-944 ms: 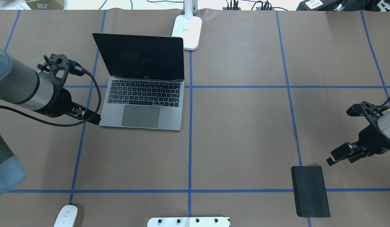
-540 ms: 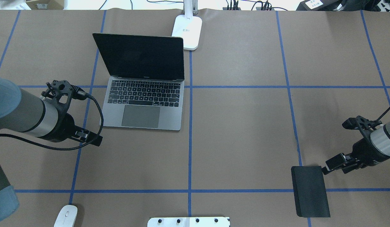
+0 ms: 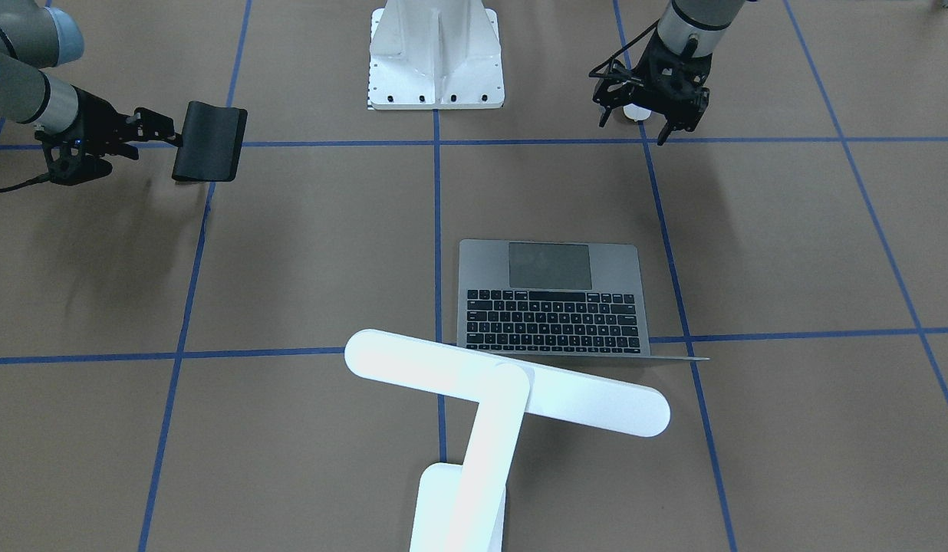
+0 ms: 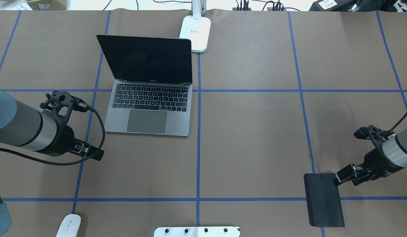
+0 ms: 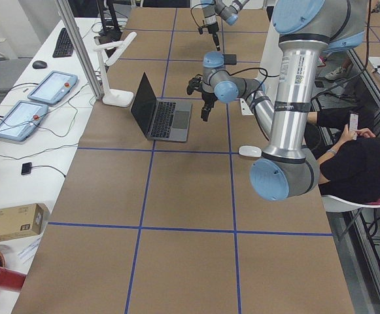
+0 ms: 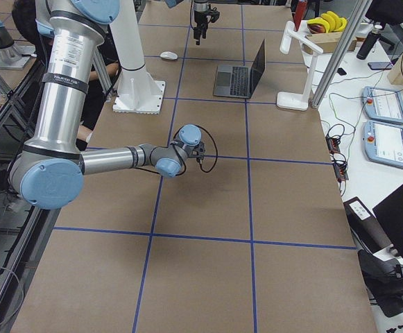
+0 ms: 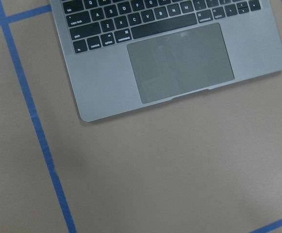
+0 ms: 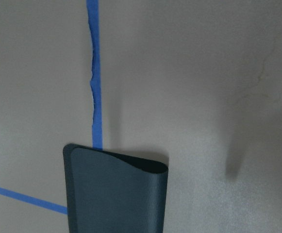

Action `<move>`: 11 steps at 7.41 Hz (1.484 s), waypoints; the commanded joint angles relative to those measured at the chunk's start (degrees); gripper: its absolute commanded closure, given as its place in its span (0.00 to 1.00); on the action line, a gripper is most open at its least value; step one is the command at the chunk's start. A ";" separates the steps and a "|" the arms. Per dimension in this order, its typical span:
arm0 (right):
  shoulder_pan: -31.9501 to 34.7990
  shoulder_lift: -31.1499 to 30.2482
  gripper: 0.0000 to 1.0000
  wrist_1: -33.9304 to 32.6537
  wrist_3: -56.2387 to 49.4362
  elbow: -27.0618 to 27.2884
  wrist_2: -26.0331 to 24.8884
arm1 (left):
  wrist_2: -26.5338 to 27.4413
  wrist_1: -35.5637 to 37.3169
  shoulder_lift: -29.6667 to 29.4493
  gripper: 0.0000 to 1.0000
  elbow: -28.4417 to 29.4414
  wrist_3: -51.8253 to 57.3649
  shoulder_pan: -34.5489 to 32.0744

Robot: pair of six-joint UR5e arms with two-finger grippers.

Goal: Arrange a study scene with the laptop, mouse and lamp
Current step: 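Withdraw the left gripper while the right gripper lowers onto the black mouse pad, then grasp the black mouse pad edge with the right gripper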

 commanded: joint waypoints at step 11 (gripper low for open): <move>-4.09 -0.03 0.19 -4.21 3.72 1.97 -2.84 | 0.26 -0.09 1.70 0.01 -0.82 0.13 0.04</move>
